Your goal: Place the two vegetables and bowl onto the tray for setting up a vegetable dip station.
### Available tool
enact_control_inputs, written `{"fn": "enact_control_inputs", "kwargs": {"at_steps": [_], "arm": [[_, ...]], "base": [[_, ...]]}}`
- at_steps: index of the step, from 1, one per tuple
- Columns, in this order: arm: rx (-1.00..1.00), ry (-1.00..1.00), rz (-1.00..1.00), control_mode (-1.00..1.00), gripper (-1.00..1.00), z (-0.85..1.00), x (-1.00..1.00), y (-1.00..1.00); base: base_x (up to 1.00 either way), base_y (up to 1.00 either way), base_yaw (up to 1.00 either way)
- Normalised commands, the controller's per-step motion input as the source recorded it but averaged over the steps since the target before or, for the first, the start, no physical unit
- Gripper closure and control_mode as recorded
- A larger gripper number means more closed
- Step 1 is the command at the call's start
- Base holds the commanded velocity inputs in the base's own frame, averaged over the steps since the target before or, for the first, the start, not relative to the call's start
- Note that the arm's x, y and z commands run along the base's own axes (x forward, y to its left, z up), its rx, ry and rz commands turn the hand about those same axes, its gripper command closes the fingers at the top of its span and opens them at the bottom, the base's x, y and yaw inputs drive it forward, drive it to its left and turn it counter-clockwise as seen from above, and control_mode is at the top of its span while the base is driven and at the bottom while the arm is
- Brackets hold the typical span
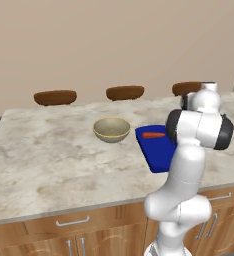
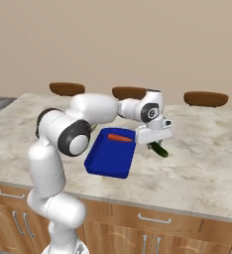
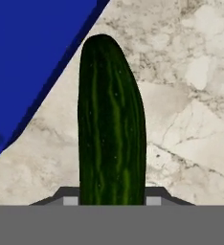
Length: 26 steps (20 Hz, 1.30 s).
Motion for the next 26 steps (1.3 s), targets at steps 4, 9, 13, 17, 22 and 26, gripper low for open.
{"fn": "enact_control_inputs", "kwargs": {"at_steps": [4,9,13,17,22,26], "arm": [[0.07,0.01,0.39,-1.0,1.0,0.0,-0.19,0.35],[0.16,0.0,0.36,-1.0,1.0,0.0,-0.02,0.07],[0.17,0.01,0.34,-1.0,1.0,0.06,0.06,0.09],[0.07,0.06,0.28,-1.0,1.0,0.18,0.09,0.28],[0.0,0.03,0.21,-1.0,1.0,0.11,0.0,0.41],[0.0,0.02,0.1,-1.0,1.0,0.0,0.0,0.6]], "base": [[0.0,0.0,0.0],[0.0,0.0,0.0],[0.0,0.0,0.0],[0.0,0.0,0.0],[0.0,0.0,0.0],[0.0,0.0,0.0]]}}
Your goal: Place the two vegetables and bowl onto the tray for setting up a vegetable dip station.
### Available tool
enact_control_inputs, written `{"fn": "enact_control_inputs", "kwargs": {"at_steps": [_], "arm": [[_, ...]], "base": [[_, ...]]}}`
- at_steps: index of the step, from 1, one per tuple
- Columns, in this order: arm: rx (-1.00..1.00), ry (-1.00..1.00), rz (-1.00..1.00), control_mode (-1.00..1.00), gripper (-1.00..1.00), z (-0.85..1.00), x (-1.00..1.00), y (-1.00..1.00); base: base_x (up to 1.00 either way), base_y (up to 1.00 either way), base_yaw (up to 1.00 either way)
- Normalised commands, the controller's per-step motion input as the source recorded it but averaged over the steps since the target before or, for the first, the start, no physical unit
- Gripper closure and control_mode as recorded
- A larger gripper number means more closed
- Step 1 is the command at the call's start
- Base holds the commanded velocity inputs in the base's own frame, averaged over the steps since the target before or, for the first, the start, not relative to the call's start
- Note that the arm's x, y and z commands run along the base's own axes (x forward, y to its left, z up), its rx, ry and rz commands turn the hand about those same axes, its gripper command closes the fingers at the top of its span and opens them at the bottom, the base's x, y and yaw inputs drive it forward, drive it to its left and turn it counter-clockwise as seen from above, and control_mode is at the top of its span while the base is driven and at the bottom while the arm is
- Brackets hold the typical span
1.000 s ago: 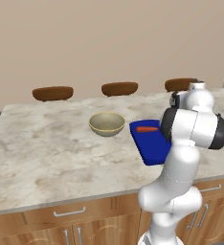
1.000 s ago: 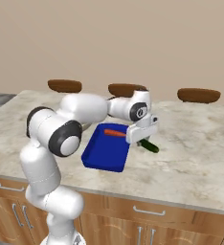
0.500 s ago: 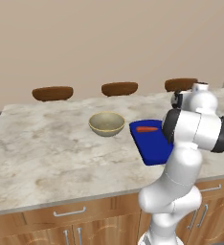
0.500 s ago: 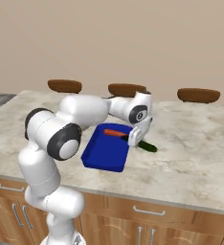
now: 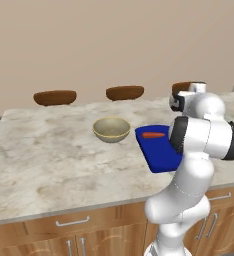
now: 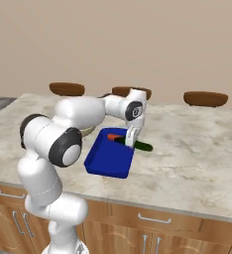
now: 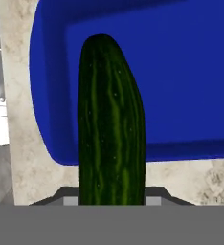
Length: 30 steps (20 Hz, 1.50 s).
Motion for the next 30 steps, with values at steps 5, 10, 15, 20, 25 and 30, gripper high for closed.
{"fn": "enact_control_inputs", "kwargs": {"at_steps": [5,10,15,20,25,30], "arm": [[0.0,0.0,0.11,-1.0,1.0,0.0,0.0,0.46],[0.03,0.0,0.07,-1.0,1.0,0.0,0.23,0.26],[0.01,0.0,0.07,-1.0,1.0,0.0,0.35,0.32],[0.0,-0.04,0.04,-1.0,1.0,0.0,0.44,0.26],[0.0,-0.05,0.02,-1.0,1.0,-0.02,0.5,0.11],[0.0,-0.09,0.0,-1.0,1.0,-0.04,0.37,0.0]], "base": [[0.0,0.0,0.0],[0.0,0.0,0.0],[0.0,0.0,0.0],[0.0,0.0,0.0],[0.0,0.0,0.0],[0.0,0.0,0.0]]}}
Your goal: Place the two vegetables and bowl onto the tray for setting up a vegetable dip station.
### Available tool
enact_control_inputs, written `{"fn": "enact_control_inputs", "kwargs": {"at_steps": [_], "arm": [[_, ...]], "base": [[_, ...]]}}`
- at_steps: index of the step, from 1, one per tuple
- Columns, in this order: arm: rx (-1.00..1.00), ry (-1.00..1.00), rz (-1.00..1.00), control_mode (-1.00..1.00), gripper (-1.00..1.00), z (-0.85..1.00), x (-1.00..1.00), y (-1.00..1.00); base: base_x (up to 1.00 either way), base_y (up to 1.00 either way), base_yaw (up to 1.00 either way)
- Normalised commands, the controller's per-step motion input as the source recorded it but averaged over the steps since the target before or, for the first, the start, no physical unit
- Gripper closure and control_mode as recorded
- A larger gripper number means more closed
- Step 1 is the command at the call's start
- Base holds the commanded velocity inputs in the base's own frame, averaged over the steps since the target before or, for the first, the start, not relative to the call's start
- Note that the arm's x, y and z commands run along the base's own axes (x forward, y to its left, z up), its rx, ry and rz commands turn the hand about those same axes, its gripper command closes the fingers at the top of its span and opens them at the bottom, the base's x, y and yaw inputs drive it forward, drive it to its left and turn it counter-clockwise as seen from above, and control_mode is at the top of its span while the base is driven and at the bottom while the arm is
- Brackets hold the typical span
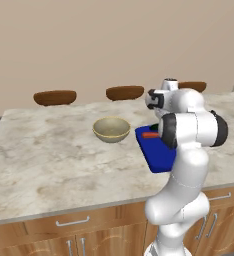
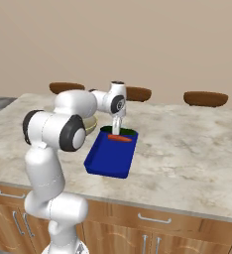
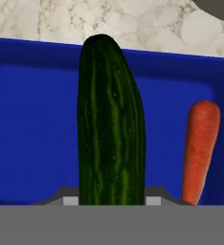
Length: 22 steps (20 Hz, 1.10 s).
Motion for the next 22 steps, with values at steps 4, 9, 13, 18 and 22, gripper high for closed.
{"fn": "enact_control_inputs", "kwargs": {"at_steps": [4,9,13,18,22], "arm": [[0.0,-0.11,0.0,-1.0,1.0,-0.09,0.26,0.0],[0.0,-0.09,0.0,-1.0,1.0,-0.1,0.18,0.0],[0.0,-0.05,0.0,-1.0,1.0,-0.37,0.09,0.0],[0.0,-0.06,0.0,-1.0,1.0,-0.35,0.11,0.0],[0.0,-0.01,0.0,-1.0,1.0,-0.1,0.09,0.01]], "base": [[0.0,0.0,0.0],[0.0,0.0,0.0],[0.0,0.0,0.0],[0.0,0.0,0.0],[0.0,0.0,0.0]]}}
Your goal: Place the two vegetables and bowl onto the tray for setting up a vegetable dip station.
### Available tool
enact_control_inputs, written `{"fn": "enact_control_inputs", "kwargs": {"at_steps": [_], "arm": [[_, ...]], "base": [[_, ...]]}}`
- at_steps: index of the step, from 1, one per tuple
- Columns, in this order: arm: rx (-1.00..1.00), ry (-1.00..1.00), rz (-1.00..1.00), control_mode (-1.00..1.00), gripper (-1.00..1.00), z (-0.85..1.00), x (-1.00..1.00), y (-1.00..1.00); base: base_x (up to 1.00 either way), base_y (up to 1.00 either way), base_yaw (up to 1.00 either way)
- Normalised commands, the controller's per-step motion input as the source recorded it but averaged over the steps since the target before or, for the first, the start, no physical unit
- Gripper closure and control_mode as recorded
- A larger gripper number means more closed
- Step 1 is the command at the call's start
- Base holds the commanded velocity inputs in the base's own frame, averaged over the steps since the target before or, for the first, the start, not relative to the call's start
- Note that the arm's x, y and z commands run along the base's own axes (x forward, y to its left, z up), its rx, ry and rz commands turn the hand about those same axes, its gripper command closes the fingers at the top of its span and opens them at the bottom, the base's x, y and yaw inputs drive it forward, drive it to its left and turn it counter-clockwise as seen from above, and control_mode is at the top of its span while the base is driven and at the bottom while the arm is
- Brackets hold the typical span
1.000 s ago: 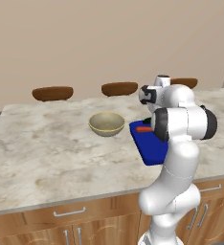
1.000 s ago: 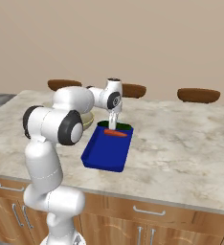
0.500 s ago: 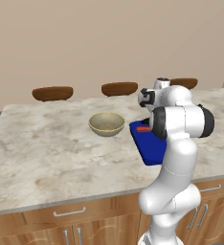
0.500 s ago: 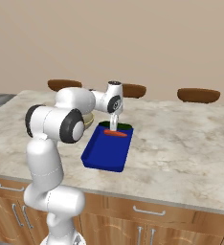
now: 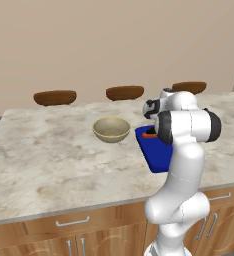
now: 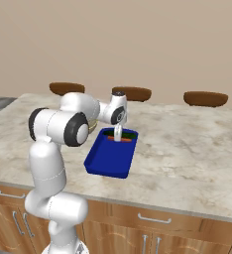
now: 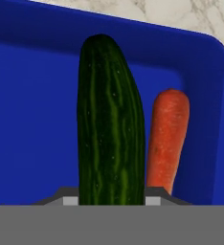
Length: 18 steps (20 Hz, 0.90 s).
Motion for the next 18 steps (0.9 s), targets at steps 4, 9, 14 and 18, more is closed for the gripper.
{"fn": "enact_control_inputs", "kwargs": {"at_steps": [4,9,14,18], "arm": [[0.0,0.0,0.0,-1.0,1.0,-0.05,0.02,0.04],[0.0,-0.03,0.0,-1.0,1.0,-0.14,0.06,0.06],[0.0,-0.1,0.0,-1.0,1.0,-0.23,0.05,0.02],[0.0,-0.09,0.0,-1.0,1.0,-0.21,0.05,0.0]], "base": [[0.0,0.0,0.0],[0.0,0.0,0.0],[0.0,0.0,0.0],[0.0,0.0,0.0]]}}
